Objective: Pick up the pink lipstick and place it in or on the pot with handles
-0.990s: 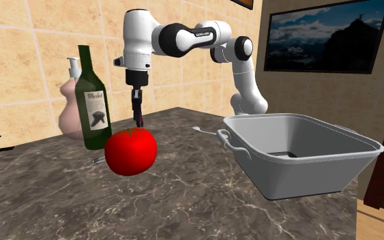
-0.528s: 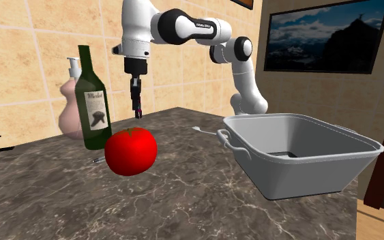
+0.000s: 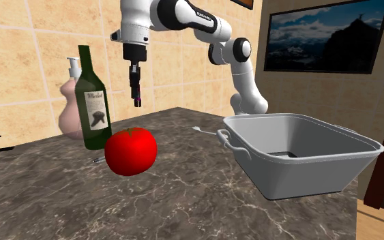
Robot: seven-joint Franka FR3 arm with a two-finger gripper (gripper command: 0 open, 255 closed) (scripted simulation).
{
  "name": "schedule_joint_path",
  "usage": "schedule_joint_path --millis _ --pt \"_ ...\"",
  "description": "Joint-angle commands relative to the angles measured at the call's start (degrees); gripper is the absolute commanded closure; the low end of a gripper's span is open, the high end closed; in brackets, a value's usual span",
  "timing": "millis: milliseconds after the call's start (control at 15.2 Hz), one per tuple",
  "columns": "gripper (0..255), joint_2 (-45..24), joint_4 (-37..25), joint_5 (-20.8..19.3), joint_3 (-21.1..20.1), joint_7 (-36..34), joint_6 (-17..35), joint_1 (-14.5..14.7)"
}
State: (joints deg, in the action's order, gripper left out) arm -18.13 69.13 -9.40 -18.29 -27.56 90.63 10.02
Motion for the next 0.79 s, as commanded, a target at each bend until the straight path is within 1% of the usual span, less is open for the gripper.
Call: schedule_joint_path --millis 0,396,726 --pt "255 -0.84 -2.81 -0.27 -0.02 0.06 -2.02 0.35" --pt "255 -4.36 -13.02 -1.50 0.00 0.28 -8.78 1.93" --pt "255 -9.16 -24.62 -3.17 0.28 0.68 -15.58 4.20"
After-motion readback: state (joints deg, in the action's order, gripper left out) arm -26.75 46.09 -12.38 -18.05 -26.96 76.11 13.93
